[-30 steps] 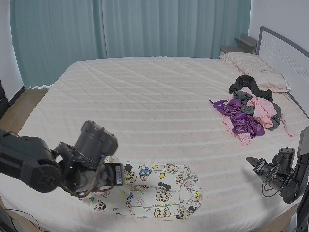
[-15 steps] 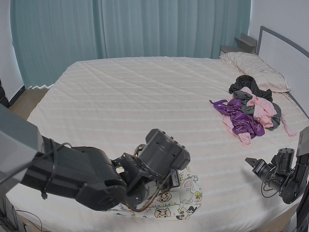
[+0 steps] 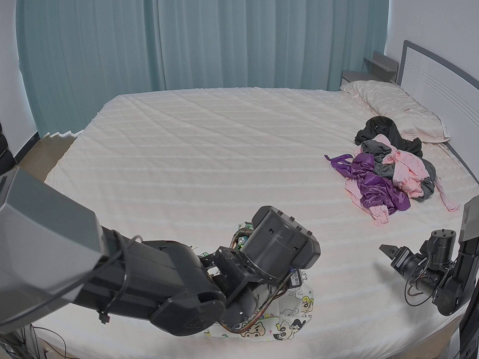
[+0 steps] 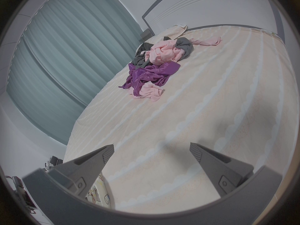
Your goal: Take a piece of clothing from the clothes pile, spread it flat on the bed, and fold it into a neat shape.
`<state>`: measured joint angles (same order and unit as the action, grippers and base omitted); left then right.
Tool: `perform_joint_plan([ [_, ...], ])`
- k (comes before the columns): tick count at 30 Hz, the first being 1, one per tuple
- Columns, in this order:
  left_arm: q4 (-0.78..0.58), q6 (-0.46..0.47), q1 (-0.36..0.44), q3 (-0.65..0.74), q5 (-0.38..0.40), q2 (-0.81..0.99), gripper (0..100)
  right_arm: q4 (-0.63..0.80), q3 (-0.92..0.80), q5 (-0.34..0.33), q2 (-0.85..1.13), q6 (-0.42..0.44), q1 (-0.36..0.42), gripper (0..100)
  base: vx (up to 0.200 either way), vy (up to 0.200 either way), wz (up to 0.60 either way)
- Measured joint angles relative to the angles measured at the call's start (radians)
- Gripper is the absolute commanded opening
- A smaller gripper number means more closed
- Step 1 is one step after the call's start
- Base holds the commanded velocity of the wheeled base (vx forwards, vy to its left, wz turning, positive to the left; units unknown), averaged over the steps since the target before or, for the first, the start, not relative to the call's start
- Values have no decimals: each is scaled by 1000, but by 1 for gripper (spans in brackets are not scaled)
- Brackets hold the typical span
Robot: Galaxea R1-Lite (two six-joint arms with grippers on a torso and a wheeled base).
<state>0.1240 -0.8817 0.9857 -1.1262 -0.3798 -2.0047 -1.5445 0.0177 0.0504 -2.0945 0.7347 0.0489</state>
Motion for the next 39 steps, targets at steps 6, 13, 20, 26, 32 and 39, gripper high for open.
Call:
perform_joint_plan([
  [6, 18, -26, 13, -6, 3, -11, 100, 0, 0, 0, -1, 0, 3, 100, 0, 0, 0],
  [13, 18, -50, 17, -13, -2, -17, 100, 0, 0, -1, -3, 0, 4, 100, 0, 0, 0],
  [20, 13, -56, 23, 36, -19, -7, 100, 1, 0, -5, -4, 3, 5, 100, 0, 0, 0],
  [26, 27, -79, -41, 193, -3, 51, 100, 6, 0, -6, -4, 13, 20, 100, 0, 0, 0],
  [32, 147, -116, -157, 402, 71, 129, 100, 10, 0, -4, -4, 23, 43, 100, 0, 0, 0],
  [39, 306, -214, -251, 586, 110, 175, 100, 13, 0, -2, -6, 38, 65, 100, -114, 0, 0],
])
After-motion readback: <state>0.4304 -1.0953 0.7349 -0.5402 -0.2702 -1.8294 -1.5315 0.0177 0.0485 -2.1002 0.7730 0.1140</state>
